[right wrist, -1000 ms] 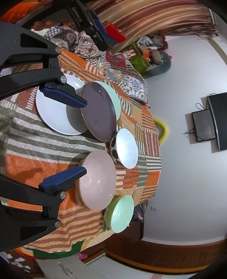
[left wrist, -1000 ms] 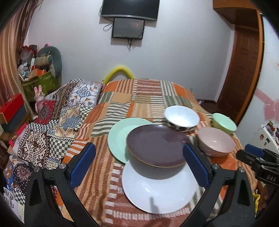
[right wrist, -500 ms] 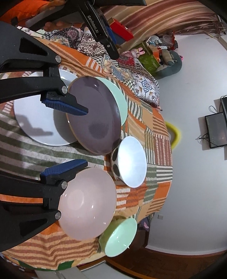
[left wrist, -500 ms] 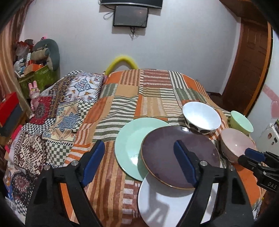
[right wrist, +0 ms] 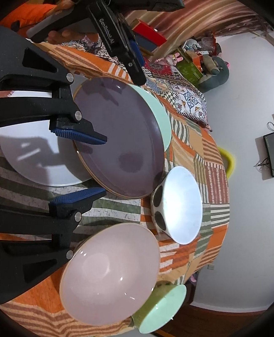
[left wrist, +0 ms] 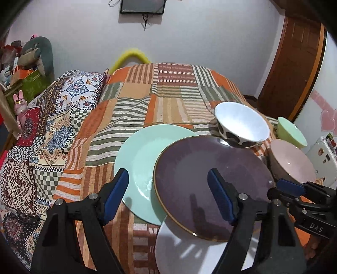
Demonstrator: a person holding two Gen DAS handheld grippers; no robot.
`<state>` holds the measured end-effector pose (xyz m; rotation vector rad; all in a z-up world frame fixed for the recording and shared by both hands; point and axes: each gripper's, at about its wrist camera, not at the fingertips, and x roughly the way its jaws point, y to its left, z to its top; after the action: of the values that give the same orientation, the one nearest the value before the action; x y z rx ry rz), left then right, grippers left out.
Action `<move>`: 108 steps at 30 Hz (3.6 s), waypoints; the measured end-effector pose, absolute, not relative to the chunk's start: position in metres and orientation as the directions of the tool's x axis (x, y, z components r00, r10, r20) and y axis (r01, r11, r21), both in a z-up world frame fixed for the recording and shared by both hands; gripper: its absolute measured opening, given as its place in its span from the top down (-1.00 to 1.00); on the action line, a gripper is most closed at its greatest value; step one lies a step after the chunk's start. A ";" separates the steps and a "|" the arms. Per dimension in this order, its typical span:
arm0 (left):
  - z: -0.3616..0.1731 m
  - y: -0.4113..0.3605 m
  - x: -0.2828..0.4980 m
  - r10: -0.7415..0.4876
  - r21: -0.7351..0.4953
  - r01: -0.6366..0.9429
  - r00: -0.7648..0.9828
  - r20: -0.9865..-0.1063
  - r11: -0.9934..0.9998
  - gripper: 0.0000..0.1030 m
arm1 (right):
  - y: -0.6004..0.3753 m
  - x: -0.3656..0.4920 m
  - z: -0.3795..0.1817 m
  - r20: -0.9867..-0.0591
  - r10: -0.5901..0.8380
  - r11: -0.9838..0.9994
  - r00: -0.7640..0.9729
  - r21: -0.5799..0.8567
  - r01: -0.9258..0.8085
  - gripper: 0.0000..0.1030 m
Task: Organize plates and bowls
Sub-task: 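Close both grippers on the rim of the dark purple plate, then lift the purple plate off the white plate with both grippers and carry it aside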
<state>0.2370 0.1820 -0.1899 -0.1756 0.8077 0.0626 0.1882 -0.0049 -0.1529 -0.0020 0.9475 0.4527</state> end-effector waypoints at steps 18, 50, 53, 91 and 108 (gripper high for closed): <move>-0.238 0.207 0.282 -0.143 -0.273 -0.136 0.594 -0.792 0.952 0.25 | 0.004 0.209 -0.170 -0.811 0.327 0.924 0.485 0.167 -0.345 0.31; -0.204 0.190 0.216 -0.142 -0.292 -0.134 0.642 -0.753 0.947 0.36 | -0.008 0.190 -0.149 -0.761 0.385 0.910 0.522 0.218 -0.353 0.47; -0.195 0.182 0.207 -0.145 -0.291 -0.120 0.652 -0.744 0.949 0.36 | -0.013 0.185 -0.141 -0.753 0.386 0.911 0.533 0.220 -0.350 0.47; -0.158 0.037 0.121 -0.261 -0.277 0.077 0.636 -0.726 0.958 0.36 | -0.135 0.085 -0.111 -0.721 0.310 0.950 0.620 0.211 -0.230 0.47; -0.193 -0.009 0.146 -0.301 -0.280 0.124 0.553 -0.777 0.952 0.36 | -0.182 0.080 -0.136 -0.763 0.260 0.965 0.592 0.223 -0.136 0.47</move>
<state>0.1457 -0.0092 -0.1930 -0.2014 0.9541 -0.2530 0.0801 -0.1823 -0.1360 0.1470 0.9093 0.2310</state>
